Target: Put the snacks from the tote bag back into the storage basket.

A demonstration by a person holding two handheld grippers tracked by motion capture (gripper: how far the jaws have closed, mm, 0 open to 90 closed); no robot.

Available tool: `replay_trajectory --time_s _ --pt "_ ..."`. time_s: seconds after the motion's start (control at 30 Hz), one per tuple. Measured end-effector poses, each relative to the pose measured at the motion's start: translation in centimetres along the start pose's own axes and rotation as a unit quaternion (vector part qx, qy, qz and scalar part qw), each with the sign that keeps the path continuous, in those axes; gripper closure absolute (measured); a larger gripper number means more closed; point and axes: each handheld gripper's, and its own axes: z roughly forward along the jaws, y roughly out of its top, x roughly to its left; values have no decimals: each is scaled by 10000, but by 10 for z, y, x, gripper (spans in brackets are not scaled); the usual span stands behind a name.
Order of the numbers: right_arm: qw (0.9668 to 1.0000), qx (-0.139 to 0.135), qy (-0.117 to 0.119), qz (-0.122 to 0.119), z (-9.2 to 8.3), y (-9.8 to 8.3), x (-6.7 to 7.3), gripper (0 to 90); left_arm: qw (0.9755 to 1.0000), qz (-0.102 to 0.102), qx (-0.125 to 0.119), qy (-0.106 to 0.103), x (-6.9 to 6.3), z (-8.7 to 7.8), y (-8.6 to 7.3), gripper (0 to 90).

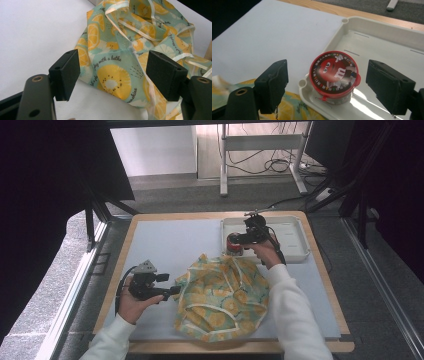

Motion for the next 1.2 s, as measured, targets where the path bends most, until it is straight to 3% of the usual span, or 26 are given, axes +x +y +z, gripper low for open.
replay_trajectory --time_s 0.3,0.5,0.67,0.97,1.03,1.2 --pt "9989 -334 150 -283 -40 -21 12 227 10000 -19 -42 -3 1 -2 0 278" --pt "9975 -541 207 -413 -73 -53 17 262 10000 -11 -37 2 1 -1 -1 277" --pt "9964 -701 259 -397 -97 -89 13 284 10000 10 -79 37 1 -2 -1 279" --pt "9954 -883 170 -341 -121 -144 6 288 9998 55 -177 49 -1 -3 0 287" --pt "9959 -814 164 -351 -121 -153 4 286 9998 62 -165 54 -1 -3 0 287" --pt "9959 -830 126 -340 -119 -156 3 286 9999 76 -131 61 -2 -1 -1 287"
